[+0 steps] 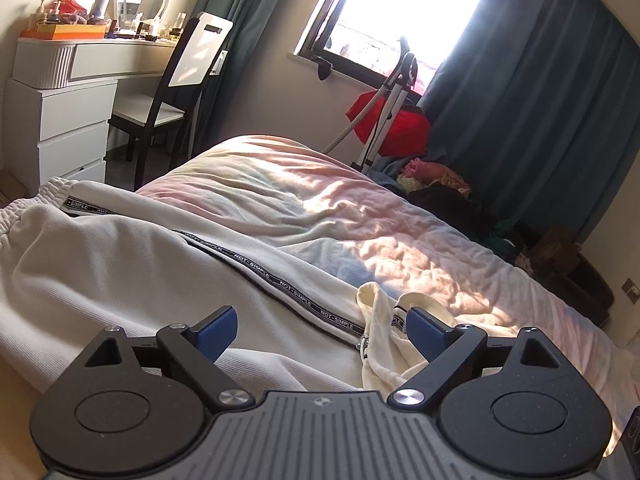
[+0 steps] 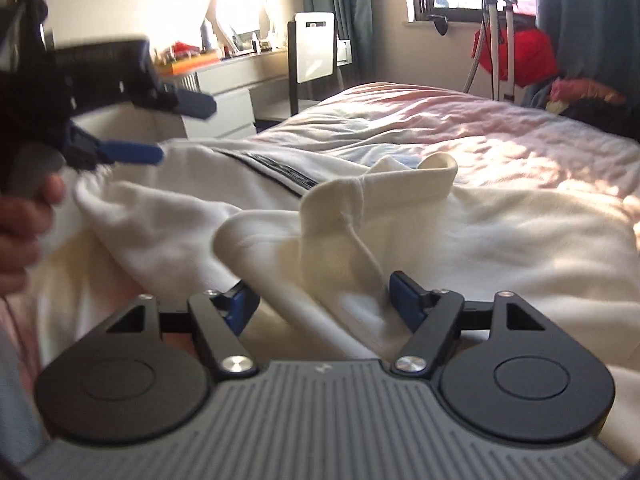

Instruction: Fold clothes

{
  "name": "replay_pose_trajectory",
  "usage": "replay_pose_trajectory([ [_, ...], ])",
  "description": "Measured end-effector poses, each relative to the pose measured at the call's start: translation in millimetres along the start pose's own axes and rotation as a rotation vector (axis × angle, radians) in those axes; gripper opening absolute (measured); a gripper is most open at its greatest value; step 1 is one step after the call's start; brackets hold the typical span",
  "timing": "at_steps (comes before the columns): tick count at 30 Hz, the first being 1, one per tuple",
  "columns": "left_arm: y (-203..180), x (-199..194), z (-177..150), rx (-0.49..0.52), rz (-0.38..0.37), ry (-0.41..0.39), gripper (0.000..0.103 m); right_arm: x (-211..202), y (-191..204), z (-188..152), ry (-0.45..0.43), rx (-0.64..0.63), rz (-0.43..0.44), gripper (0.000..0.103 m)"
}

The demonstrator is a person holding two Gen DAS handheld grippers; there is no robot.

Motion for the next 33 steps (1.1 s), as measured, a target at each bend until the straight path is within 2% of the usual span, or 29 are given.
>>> replay_pose_trajectory([
  [5, -19, 0, -8, 0.049, -0.099, 0.032, 0.093, -48, -40, 22, -0.199, 0.263, 0.023, 0.076],
  [8, -36, 5, -18, 0.104, -0.166, 0.059, 0.093, -51, -76, 27, -0.224, 0.403, -0.036, 0.077],
  [12, -63, 26, -40, 0.197, -0.258, 0.136, 0.093, -28, -109, 34, -0.126, 0.44, -0.148, 0.075],
  [16, -75, 55, -61, 0.249, -0.301, 0.199, 0.087, 3, -127, 54, -0.044, 0.428, -0.125, 0.075],
  [17, -77, 61, -66, 0.266, -0.304, 0.209, 0.083, 12, -127, 61, -0.024, 0.42, -0.111, 0.075],
  [19, -79, 73, -76, 0.304, -0.302, 0.232, 0.078, 31, -126, 73, 0.017, 0.392, -0.098, 0.067],
  [24, -76, 87, -87, 0.361, -0.254, 0.263, 0.072, 79, -120, 91, 0.116, 0.344, -0.107, 0.064],
  [26, -73, 87, -86, 0.362, -0.251, 0.258, 0.066, 95, -118, 91, 0.142, 0.344, -0.126, 0.058],
  [28, -70, 88, -85, 0.353, -0.248, 0.26, 0.058, 107, -116, 90, 0.166, 0.349, -0.136, 0.043],
  [29, -68, 90, -83, 0.343, -0.242, 0.266, 0.053, 112, -114, 89, 0.176, 0.339, -0.145, 0.039],
  [33, -61, 91, -77, 0.29, -0.236, 0.289, 0.046, 123, -102, 88, 0.214, 0.259, -0.218, 0.016],
])
Point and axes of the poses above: each gripper's, at about its wrist camera, not at the fingertips, and x roughly the way its jaws point, y to its left, z to its top, the point moved 5 cm from there along x, roughly the way its jaws point, and after that the axes turned 5 degrees about -x, right-handed, at the moved point
